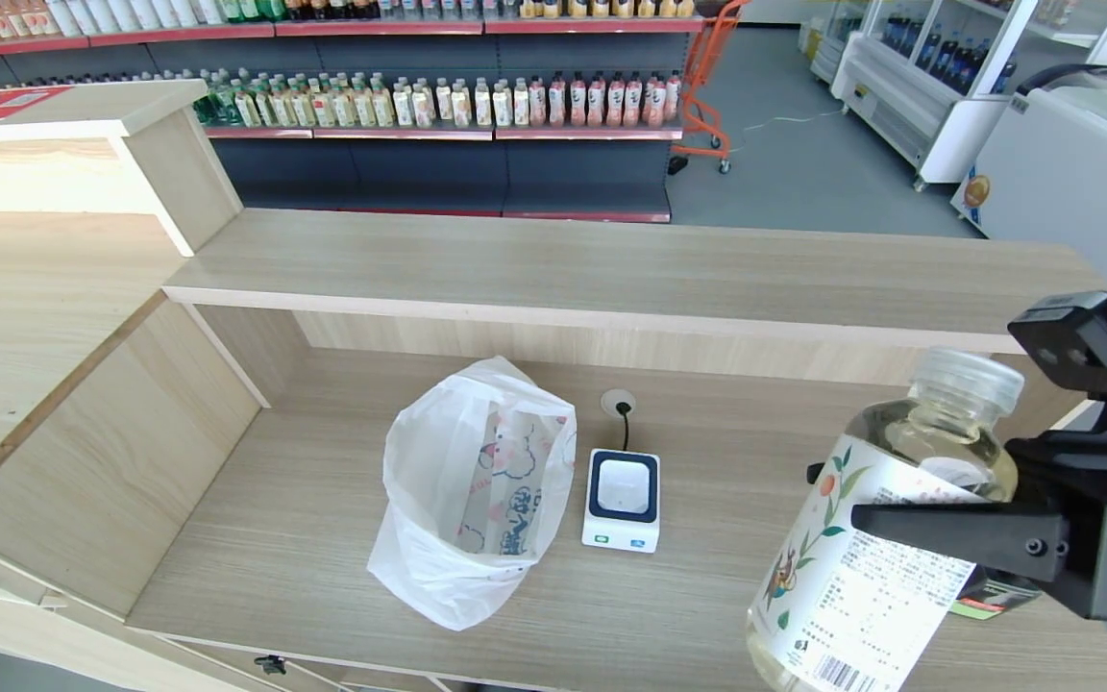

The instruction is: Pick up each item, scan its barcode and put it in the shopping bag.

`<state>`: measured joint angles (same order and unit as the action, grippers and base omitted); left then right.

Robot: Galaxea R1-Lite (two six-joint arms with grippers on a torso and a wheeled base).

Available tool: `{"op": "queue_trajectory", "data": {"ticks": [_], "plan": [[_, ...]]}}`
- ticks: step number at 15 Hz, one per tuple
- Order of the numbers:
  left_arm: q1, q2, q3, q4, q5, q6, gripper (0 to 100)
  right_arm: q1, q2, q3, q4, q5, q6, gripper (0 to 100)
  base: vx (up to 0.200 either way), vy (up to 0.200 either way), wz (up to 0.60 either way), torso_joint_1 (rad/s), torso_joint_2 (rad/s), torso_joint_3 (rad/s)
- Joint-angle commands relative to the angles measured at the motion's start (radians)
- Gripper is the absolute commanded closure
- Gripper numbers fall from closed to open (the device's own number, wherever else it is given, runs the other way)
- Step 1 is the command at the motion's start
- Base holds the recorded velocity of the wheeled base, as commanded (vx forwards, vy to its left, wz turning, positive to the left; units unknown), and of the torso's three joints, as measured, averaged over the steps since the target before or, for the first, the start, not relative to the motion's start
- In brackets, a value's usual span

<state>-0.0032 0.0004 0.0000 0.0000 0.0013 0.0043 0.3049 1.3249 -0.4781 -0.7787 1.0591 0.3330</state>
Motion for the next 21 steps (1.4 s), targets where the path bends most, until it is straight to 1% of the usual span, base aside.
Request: {"op": "queue_trajectory", "data": {"ticks": [1,5,6,7,8,10,12,13,16,17,21], "plan": [[0.0,0.0,-0.002,0.0,0.0,0.0,0,0.0,-0.001,0.001,-0.001,0.001,-0.003,100,0.0,0.0,0.0,0.0,0.0,0.0],[0.0,0.0,0.0,0.0,0.0,0.0,0,-0.001,-0.001,0.004,-0.001,-0.001,-0.026,100,0.0,0.0,0.0,0.0,0.0,0.0],[0.0,0.0,0.0,0.0,0.0,0.0,0,-0.001,0.008,0.009,-0.001,-0.019,-0.066,100,0.0,0.0,0.0,0.0,0.0,0.0],[0.0,0.0,0.0,0.0,0.0,0.0,0,-0.006,0.037,0.012,-0.001,-0.051,-0.163,100,0.0,0.0,0.0,0.0,0.0,0.0],[0.0,0.0,0.0,0.0,0.0,0.0,0,-0.023,0.085,0.006,-0.002,-0.079,-0.307,100,0.0,0.0,0.0,0.0,0.0,0.0],[0.0,0.0,0.0,0.0,0.0,0.0,0,-0.121,0.191,-0.01,-0.004,-0.09,-0.612,100,0.0,0.0,0.0,0.0,0.0,0.0],[0.0,0.0,-0.002,0.0,0.0,0.0,0,-0.191,0.303,-0.027,-0.004,-0.084,-0.851,100,0.0,0.0,0.0,0.0,0.0,0.0],[0.0,0.0,0.0,0.0,0.0,0.0,0,-0.199,0.356,-0.068,-0.005,-0.084,-0.945,100,0.0,0.0,0.0,0.0,0.0,0.0],[0.0,0.0,0.0,0.0,0.0,0.0,0,-0.201,0.497,-0.201,-0.031,-0.073,-1.183,100,0.0,0.0,0.0,0.0,0.0,0.0],[0.0,0.0,0.0,0.0,0.0,0.0,0,-0.199,0.548,-0.229,-0.053,-0.051,-1.249,100,0.0,0.0,0.0,0.0,0.0,0.0],[0.0,0.0,0.0,0.0,0.0,0.0,0,-0.187,0.711,-0.297,-0.094,0.038,-1.437,100,0.0,0.0,0.0,0.0,0.0,0.0]]}}
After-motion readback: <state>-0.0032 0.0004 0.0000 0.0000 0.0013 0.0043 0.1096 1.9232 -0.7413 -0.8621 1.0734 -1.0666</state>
